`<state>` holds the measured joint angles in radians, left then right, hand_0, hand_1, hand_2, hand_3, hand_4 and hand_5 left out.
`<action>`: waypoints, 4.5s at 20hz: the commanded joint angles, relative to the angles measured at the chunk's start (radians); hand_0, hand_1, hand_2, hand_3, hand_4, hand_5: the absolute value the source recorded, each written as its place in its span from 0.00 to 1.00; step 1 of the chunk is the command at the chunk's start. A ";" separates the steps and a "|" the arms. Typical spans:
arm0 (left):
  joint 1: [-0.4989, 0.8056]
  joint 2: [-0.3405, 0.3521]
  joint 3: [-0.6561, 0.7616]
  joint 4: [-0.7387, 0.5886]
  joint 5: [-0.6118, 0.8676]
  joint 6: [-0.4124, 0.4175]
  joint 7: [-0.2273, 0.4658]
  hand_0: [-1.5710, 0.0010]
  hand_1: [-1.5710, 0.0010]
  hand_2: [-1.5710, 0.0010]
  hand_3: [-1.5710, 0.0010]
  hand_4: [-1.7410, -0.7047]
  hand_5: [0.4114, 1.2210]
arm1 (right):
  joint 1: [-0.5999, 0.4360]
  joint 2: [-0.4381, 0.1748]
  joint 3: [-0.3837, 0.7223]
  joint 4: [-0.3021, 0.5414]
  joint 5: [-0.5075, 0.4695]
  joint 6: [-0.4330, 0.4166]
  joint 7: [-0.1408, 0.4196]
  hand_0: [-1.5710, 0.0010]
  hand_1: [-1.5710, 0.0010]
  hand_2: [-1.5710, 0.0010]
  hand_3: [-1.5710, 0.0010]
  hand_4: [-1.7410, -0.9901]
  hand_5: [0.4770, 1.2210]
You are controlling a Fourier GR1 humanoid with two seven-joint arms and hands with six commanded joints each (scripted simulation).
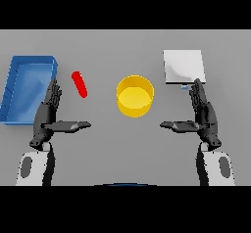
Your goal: Pick up the red beaker and tilt it to pour out 1 green nut into yellow bowl. Pick up the yellow bowl and place it on the metallic measuring scale.
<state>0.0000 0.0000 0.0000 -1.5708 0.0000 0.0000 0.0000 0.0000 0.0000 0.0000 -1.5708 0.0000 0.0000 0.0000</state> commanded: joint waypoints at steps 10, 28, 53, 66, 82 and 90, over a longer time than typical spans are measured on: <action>0.130 0.077 -0.099 -0.184 -0.110 -0.033 -0.015 1.00 1.00 1.00 1.00 0.58 0.31 | 0.052 -0.084 0.102 -0.082 0.255 -0.067 -0.100 1.00 1.00 1.00 1.00 0.90 0.13; -0.229 0.091 -0.019 0.274 -0.126 -0.051 -0.016 1.00 1.00 1.00 1.00 0.54 0.28 | 0.067 -0.082 0.098 -0.099 0.183 -0.001 -0.110 1.00 1.00 1.00 1.00 0.68 0.20; -0.559 0.011 0.078 0.763 -0.190 0.135 -0.256 0.33 0.32 0.30 0.33 0.15 0.82 | 0.077 -0.076 0.089 -0.129 0.169 -0.008 -0.064 1.00 1.00 1.00 1.00 0.67 0.23; -0.557 0.023 0.092 0.617 -0.061 0.029 -0.205 0.02 0.02 0.02 0.02 0.03 0.89 | 0.083 -0.086 0.093 -0.124 0.171 0.005 -0.105 1.00 1.00 1.00 1.00 0.68 0.23; -0.676 0.206 -0.230 0.524 -0.376 -0.025 0.006 0.00 0.00 0.00 0.00 0.00 0.88 | 0.090 -0.088 0.113 -0.139 0.223 -0.016 -0.111 1.00 1.00 1.00 1.00 0.74 0.25; -0.848 0.272 -0.493 0.578 -0.663 -0.125 0.103 0.00 0.00 0.00 0.00 0.00 0.96 | 0.082 -0.088 0.104 -0.145 0.196 -0.001 -0.089 1.00 1.00 1.00 1.00 0.74 0.27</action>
<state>-0.8484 0.2718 -0.4931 -0.9928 -0.6635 -0.1250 0.1028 0.0818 -0.0878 0.1034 -1.7156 0.1962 -0.0012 -0.0906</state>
